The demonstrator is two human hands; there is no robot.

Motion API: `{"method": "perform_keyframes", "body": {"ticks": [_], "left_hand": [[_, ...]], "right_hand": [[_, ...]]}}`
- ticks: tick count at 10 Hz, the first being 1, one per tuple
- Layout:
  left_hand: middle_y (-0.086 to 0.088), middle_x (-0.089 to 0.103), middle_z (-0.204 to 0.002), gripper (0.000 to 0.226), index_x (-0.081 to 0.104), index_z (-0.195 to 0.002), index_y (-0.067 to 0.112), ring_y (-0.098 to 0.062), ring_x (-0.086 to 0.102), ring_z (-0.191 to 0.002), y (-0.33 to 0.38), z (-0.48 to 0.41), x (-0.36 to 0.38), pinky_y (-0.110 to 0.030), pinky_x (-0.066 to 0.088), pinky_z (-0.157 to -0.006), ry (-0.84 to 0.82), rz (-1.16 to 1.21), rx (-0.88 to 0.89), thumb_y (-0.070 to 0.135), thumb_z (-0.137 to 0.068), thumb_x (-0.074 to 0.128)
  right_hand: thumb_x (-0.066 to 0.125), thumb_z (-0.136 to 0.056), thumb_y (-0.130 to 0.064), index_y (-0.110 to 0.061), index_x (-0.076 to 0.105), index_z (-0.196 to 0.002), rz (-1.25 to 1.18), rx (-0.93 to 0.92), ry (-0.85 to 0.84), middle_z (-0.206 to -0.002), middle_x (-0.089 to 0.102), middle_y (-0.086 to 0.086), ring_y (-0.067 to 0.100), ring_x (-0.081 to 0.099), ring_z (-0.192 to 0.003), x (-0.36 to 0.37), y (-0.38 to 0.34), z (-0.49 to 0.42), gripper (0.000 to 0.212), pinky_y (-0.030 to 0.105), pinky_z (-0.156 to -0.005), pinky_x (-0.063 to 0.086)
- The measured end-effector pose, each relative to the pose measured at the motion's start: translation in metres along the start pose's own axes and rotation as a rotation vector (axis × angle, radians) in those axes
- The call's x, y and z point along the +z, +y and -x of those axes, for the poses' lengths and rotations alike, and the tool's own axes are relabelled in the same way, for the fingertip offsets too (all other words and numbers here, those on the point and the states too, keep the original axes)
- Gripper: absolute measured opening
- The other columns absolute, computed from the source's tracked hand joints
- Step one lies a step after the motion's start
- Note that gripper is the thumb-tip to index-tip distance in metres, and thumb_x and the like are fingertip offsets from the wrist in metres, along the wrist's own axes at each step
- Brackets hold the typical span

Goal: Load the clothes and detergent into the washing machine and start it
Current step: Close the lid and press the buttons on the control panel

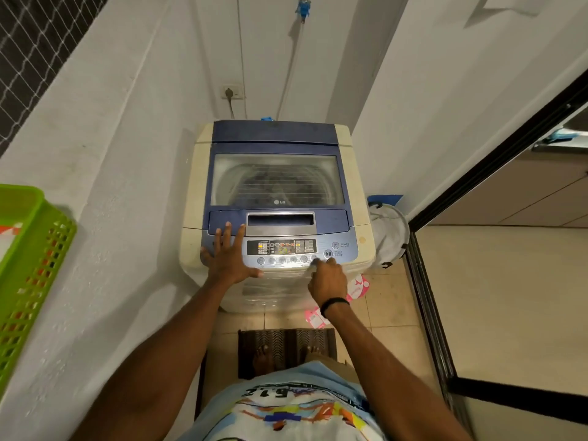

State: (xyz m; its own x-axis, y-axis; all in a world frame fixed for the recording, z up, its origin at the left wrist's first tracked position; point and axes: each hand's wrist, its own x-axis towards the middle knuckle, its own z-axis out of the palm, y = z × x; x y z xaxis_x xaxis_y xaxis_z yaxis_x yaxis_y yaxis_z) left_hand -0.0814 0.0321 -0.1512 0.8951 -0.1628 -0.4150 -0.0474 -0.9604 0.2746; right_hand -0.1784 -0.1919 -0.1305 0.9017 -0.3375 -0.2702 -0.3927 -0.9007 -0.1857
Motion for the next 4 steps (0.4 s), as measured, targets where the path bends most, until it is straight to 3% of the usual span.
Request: {"method": "perform_keyframes", "body": {"ticks": [1, 2, 3, 4], "left_hand": [[-0.007, -0.015, -0.165, 0.133, -0.005, -0.156, 0.034, -0.035, -0.008, -0.153, 0.007, 0.002, -0.004, -0.064, 0.017, -0.115, -0.003, -0.036, -0.027, 0.064, -0.060, 0.082], [-0.015, 0.011, -0.164, 0.115, 0.014, -0.156, 0.029, -0.039, 0.018, -0.149, 0.014, -0.002, -0.014, -0.057, 0.032, -0.113, -0.038, -0.069, -0.044, 0.060, -0.066, 0.080], [-0.009, 0.056, -0.138, 0.082, 0.050, -0.136, 0.020, -0.032, 0.056, -0.122, 0.042, -0.013, -0.064, -0.045, 0.048, -0.099, -0.215, -0.206, 0.018, 0.061, -0.069, 0.075], [-0.004, 0.063, -0.129, 0.073, 0.057, -0.129, 0.016, -0.028, 0.061, -0.115, 0.069, -0.025, -0.112, -0.039, 0.049, -0.094, -0.259, -0.285, 0.073, 0.060, -0.073, 0.074]], "right_hand": [[0.055, -0.086, -0.010, -0.017, 0.070, -0.108, -0.064, -0.173, -0.063, -0.113, 0.060, 0.011, 0.033, 0.065, -0.096, -0.006, -0.013, 0.001, 0.027, 0.038, -0.081, 0.055], [0.058, -0.088, -0.017, -0.017, 0.073, -0.107, -0.080, -0.285, -0.160, -0.113, 0.065, 0.012, 0.033, 0.064, -0.103, -0.022, -0.023, -0.015, 0.024, 0.037, -0.088, 0.054], [0.067, -0.088, -0.032, -0.013, 0.072, -0.115, 0.011, -0.411, -0.368, -0.118, 0.071, 0.012, 0.029, 0.063, -0.112, -0.077, -0.045, -0.047, 0.033, 0.035, -0.098, 0.050], [0.064, -0.090, -0.033, -0.008, 0.069, -0.118, 0.064, -0.451, -0.362, -0.119, 0.069, 0.014, 0.031, 0.063, -0.112, -0.124, -0.065, -0.076, 0.038, 0.037, -0.097, 0.050]]}}
